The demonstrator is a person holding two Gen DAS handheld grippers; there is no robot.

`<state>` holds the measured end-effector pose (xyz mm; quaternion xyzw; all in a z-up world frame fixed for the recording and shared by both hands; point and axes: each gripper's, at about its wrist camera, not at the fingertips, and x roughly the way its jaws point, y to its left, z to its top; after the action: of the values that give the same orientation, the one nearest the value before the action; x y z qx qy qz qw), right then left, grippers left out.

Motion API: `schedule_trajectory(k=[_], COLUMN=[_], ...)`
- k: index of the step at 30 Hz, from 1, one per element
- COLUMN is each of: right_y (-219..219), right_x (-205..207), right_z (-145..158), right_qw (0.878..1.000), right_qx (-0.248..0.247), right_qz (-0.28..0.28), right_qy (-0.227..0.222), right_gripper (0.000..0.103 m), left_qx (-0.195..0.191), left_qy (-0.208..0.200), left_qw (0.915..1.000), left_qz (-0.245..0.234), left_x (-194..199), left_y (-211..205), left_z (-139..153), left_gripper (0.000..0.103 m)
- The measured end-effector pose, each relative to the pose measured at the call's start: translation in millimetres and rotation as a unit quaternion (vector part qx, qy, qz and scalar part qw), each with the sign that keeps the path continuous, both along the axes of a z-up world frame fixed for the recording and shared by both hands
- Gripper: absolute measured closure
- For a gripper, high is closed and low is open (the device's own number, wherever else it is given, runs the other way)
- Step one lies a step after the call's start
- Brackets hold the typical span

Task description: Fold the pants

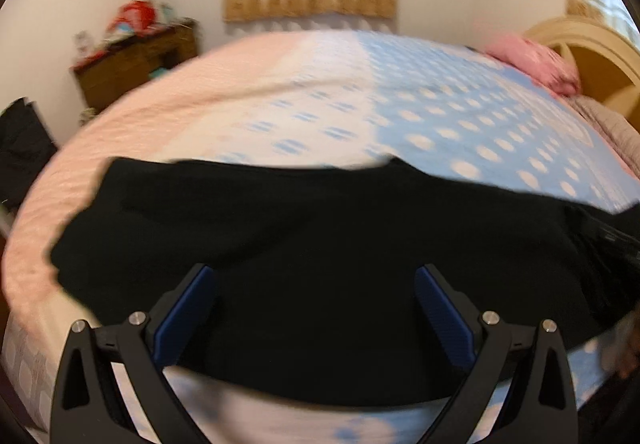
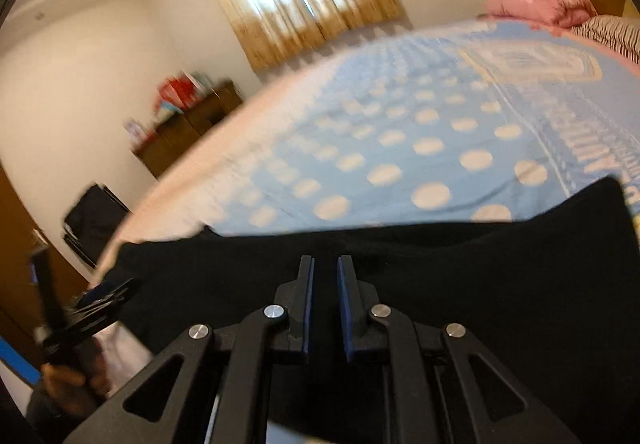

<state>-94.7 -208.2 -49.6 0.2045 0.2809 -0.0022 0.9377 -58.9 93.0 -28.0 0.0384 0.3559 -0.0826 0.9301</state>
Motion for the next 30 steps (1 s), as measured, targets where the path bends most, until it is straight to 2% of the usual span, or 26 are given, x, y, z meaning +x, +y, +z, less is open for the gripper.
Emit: schedule_trajectory(k=[3, 5, 7, 9, 11, 15, 18, 22, 23, 24, 25, 27, 30], right_y=[20, 30, 41, 51, 58, 65, 65, 61, 61, 61, 61, 61, 60], right_x=[-9, -8, -4, 1, 5, 6, 3, 2, 2, 2, 2, 2, 2], right_z=[15, 16, 13, 9, 5, 4, 5, 4, 4, 4, 3, 3, 3], right_qw=[1.0, 0.999, 0.999, 0.998, 0.997, 0.996, 0.997, 0.997, 0.997, 0.997, 0.997, 0.997, 0.996], right_qx=[-0.015, -0.005, 0.006, 0.014, 0.015, 0.016, 0.015, 0.027, 0.029, 0.029, 0.03, 0.031, 0.036], right_qz=[0.015, 0.03, 0.047, 0.066, 0.077, 0.085, 0.078, 0.069, 0.069, 0.07, 0.071, 0.073, 0.071], right_qy=[-0.013, -0.012, -0.005, 0.005, 0.014, 0.022, 0.021, 0.021, 0.022, 0.024, 0.025, 0.026, 0.027], right_gripper=[0.09, 0.09, 0.09, 0.09, 0.09, 0.09, 0.09, 0.09, 0.09, 0.09, 0.09, 0.09, 0.09], left_qx=[0.004, -0.011, -0.041, -0.076, -0.127, -0.156, -0.149, -0.155, -0.153, -0.147, -0.137, -0.149, -0.163], left_qy=[-0.047, -0.057, -0.062, -0.055, -0.035, -0.014, -0.024, -0.025, -0.025, -0.024, -0.023, -0.022, -0.017], left_qw=[0.9958, 0.9906, 0.9795, 0.9699, 0.9624, 0.9592, 0.9604, 0.9577, 0.9568, 0.9561, 0.9547, 0.9532, 0.9521], left_qz=[0.079, 0.124, 0.188, 0.224, 0.237, 0.235, 0.235, 0.241, 0.246, 0.252, 0.263, 0.262, 0.258], left_x=[1, 5, 10, 11, 10, 10, 10, 10, 9, 8, 7, 4, 5], left_y=[43, 70, 102, 124, 141, 142, 134, 131, 131, 131, 131, 137, 139], left_z=[13, 17, 19, 15, 6, -10, -14, -13, -13, -13, -14, -13, -13], left_gripper=[0.001, 0.001, 0.002, 0.01, 0.015, 0.023, 0.024, 0.026, 0.032, 0.042, 0.047, 0.054, 0.059])
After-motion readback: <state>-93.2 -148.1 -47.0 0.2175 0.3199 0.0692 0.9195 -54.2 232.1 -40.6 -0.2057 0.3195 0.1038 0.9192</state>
